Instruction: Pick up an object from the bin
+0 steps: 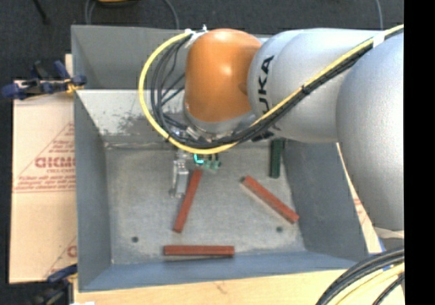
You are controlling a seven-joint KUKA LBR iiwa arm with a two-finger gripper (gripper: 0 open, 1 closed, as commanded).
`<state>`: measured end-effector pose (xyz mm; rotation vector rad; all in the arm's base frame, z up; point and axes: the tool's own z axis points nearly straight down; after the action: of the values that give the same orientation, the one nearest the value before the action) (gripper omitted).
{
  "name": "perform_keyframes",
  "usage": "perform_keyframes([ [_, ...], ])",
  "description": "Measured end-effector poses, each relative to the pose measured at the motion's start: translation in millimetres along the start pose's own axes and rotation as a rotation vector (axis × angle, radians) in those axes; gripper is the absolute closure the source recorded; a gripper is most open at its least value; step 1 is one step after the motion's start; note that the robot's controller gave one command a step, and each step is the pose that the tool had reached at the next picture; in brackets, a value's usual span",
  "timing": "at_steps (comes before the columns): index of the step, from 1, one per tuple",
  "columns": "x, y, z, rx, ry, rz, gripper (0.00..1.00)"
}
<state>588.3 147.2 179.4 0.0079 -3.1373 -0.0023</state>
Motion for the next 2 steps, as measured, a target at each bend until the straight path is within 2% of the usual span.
perform_keyframes([
  [1, -1.8, -1, -5, -0.001, -0.008, 0.004, 0.00],
  [2, -1.9, -26, 37, 0.002, -0.011, -0.138, 0.00],
])
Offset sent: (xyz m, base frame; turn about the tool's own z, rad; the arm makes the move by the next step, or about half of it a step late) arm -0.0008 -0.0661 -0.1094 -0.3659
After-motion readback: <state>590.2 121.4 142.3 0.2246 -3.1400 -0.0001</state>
